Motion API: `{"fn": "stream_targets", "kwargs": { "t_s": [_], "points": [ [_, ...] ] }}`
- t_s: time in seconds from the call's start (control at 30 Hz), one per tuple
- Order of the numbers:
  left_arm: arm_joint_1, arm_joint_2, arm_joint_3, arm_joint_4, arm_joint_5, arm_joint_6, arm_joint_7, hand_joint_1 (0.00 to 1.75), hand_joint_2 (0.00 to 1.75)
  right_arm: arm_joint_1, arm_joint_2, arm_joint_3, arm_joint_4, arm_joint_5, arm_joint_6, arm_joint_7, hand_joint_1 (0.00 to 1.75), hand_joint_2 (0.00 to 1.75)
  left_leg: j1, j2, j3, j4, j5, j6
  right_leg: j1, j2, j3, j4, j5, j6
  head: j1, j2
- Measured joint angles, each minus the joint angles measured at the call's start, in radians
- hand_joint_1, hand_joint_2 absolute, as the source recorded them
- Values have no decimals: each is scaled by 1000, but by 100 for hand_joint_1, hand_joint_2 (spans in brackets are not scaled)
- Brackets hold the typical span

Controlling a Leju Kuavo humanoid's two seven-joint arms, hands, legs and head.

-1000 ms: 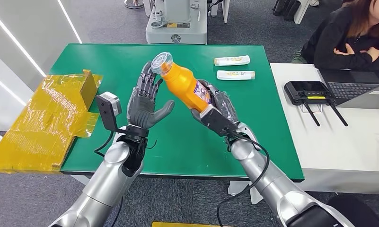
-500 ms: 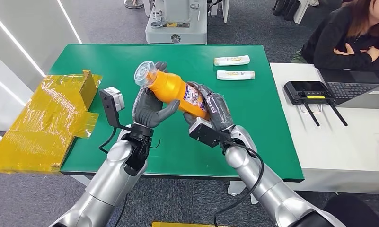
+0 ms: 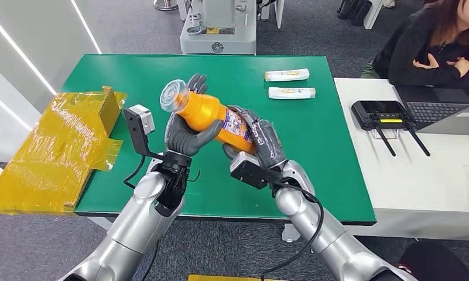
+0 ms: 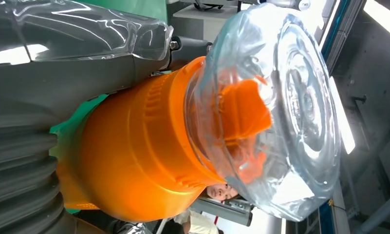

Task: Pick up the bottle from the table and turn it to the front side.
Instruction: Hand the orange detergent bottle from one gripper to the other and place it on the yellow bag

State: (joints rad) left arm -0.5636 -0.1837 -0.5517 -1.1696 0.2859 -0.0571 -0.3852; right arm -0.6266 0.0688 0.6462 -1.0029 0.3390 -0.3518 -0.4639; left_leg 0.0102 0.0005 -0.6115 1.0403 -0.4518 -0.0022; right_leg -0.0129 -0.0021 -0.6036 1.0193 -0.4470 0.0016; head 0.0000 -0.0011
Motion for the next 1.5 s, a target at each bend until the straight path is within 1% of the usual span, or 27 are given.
{"fn": "stream_targets", "kwargs": {
  "t_s": [0.2,0.3,0.33,0.43,0.47,0.87,1.07,1.5],
  "points": [
    [0,0,0,0,6,9,-1,0,175,2,1,0,0,-1,2,1,175,175,0,0,0,0,0,0,0,0,0,0,0,0,0,0],
    [0,0,-1,0,32,40,-11,0,175,5,6,1,0,-1,2,8,175,175,0,0,0,0,0,0,0,0,0,0,0,0,0,0],
    [0,0,-1,0,42,52,-15,36,175,6,9,2,0,0,2,11,175,175,0,0,0,0,0,0,0,0,0,0,0,0,0,0],
    [0,0,-1,0,50,61,-19,167,175,7,12,3,0,1,1,13,175,175,0,0,0,0,0,0,0,0,0,0,0,0,0,0],
    [0,0,-1,0,54,64,-20,175,175,7,13,3,1,2,1,14,175,175,0,0,0,0,0,0,0,0,0,0,0,0,0,0],
    [2,-3,-23,0,158,85,-23,175,175,42,14,-20,-6,36,-17,14,175,175,0,0,0,0,0,0,0,0,0,0,0,0,0,0],
    [1,-9,-33,0,182,86,-20,175,175,59,14,-41,-9,58,-22,15,175,175,0,0,0,0,0,0,0,0,0,0,0,0,0,0],
    [-12,-18,-39,0,220,70,-14,175,175,71,11,-77,-14,58,-40,-5,175,175,0,0,0,0,0,0,0,0,0,0,0,0,0,0]
  ]
}}
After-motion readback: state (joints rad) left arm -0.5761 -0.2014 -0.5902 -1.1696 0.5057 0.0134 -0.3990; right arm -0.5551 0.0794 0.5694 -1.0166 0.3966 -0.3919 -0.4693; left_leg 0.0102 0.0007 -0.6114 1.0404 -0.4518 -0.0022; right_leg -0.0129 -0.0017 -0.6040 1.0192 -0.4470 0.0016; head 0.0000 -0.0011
